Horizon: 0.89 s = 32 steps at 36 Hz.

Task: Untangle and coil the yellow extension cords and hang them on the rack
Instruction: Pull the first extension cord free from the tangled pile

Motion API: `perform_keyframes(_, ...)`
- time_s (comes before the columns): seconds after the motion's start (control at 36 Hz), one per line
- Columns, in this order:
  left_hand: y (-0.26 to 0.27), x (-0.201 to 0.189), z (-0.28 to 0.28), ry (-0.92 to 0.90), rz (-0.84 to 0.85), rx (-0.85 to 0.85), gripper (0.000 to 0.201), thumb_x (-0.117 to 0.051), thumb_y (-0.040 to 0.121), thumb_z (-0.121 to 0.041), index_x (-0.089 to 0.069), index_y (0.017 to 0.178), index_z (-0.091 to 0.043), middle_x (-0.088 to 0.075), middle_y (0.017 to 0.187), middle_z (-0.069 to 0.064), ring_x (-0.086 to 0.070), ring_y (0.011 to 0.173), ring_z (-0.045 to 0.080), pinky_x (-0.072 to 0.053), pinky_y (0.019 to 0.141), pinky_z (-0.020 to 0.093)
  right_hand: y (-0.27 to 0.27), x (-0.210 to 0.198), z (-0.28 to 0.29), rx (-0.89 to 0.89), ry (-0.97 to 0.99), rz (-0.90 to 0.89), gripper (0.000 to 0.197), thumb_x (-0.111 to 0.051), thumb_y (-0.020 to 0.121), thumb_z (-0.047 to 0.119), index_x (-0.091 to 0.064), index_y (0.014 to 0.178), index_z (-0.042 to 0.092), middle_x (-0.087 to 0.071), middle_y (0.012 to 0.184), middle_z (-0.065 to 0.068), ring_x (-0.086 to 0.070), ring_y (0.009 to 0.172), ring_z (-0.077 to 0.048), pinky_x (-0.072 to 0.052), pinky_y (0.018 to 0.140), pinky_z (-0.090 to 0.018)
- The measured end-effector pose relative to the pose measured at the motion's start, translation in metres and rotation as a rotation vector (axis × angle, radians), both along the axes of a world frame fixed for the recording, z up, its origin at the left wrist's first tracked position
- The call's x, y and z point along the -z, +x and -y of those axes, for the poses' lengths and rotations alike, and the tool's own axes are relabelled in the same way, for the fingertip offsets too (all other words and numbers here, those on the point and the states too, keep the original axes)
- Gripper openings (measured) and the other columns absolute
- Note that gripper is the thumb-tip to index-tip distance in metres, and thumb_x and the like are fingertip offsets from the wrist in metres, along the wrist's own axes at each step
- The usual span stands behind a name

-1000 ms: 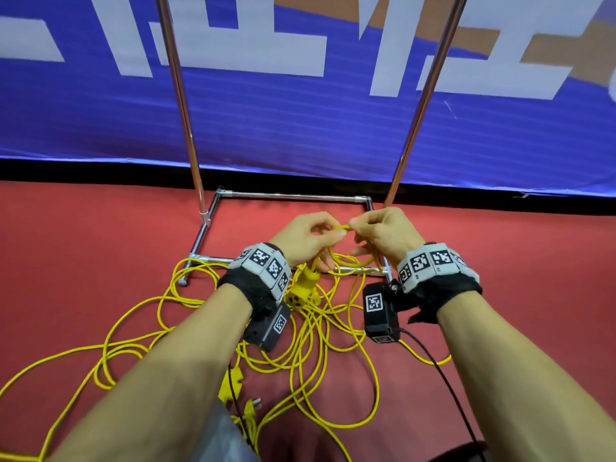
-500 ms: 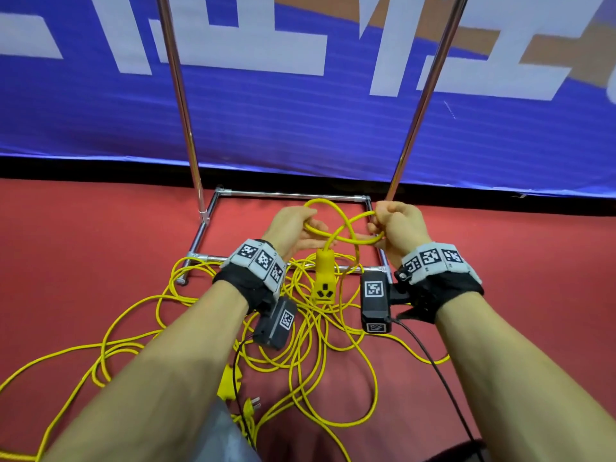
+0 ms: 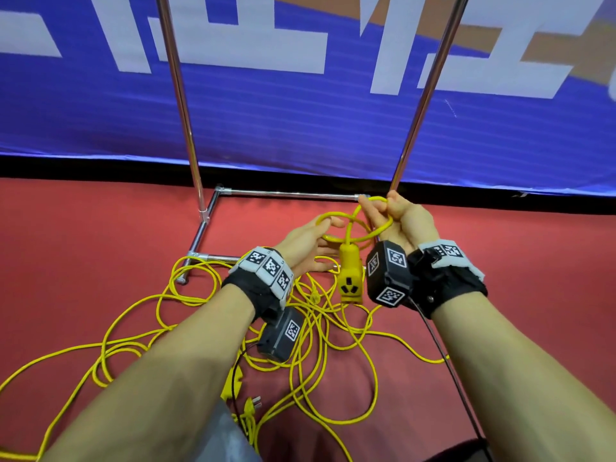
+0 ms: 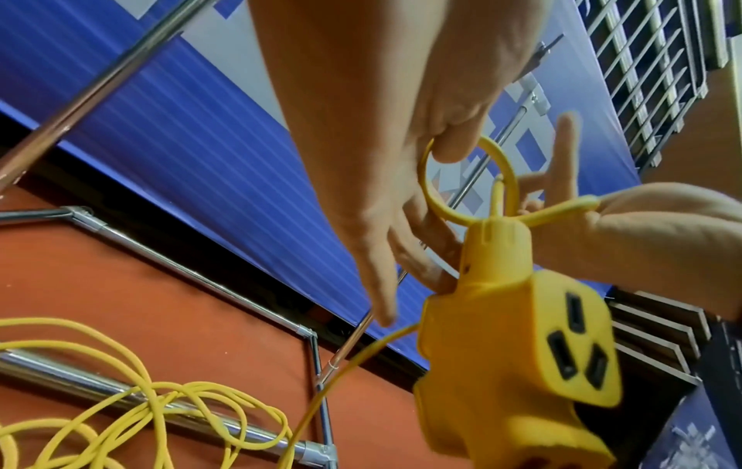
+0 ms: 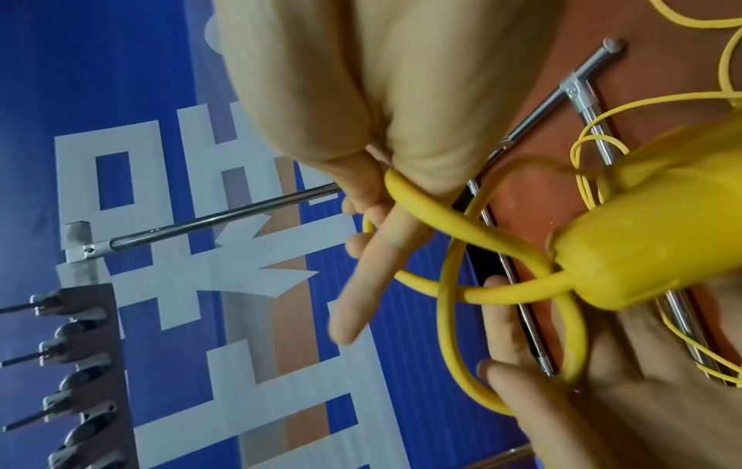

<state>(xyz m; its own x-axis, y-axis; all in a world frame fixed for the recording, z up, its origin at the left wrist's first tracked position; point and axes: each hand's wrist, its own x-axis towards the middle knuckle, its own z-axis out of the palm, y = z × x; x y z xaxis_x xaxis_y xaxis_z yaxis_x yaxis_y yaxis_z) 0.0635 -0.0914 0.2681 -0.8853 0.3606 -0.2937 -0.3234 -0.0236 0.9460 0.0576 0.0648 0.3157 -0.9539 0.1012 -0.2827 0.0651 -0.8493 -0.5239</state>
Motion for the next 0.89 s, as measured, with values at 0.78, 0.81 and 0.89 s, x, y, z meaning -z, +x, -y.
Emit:
perform_keyframes(0.78,-0.019,0.005,0.027,0.237,0.205,0.074,0.041,-0.033,0.100,-0.032,-0.062,0.094,-0.004,-0.066,0.075,0.019,-0.065,0.057,0.028,-0.053,0.044,0.028,-0.009,0.036,0.004,-0.455,1.847,-0.117,0.043,-0.060,0.092,0.028,-0.055,0.134,0.019,-0.062,0.122,-0.012,-0.058,0.115,-0.025,-0.040,0.093,-0.025)
perform_keyframes(0.81,-0.018,0.005,0.028,0.218,0.202,0.083,0.042,-0.033,0.100,-0.033,-0.062,0.096,-0.003,-0.066,0.077,0.019,-0.065,0.059,0.028,-0.053,0.043,0.029,-0.009,0.039,0.004,-0.437,1.938,-0.122,0.044,-0.063,0.089,0.033,-0.057,0.131,0.022,-0.059,0.128,-0.012,-0.055,0.120,-0.028,-0.040,0.100,-0.032)
perform_keyframes(0.89,-0.017,0.005,0.028,0.133,0.184,0.092,0.040,-0.037,0.100,-0.031,-0.060,0.104,0.002,-0.063,0.081,0.022,-0.066,0.053,0.027,-0.051,0.039,0.030,-0.009,0.041,0.004,-0.347,1.986,-0.125,0.029,-0.073,0.080,0.037,-0.062,0.105,0.028,-0.053,0.121,-0.013,-0.050,0.119,-0.033,-0.040,0.102,-0.047)
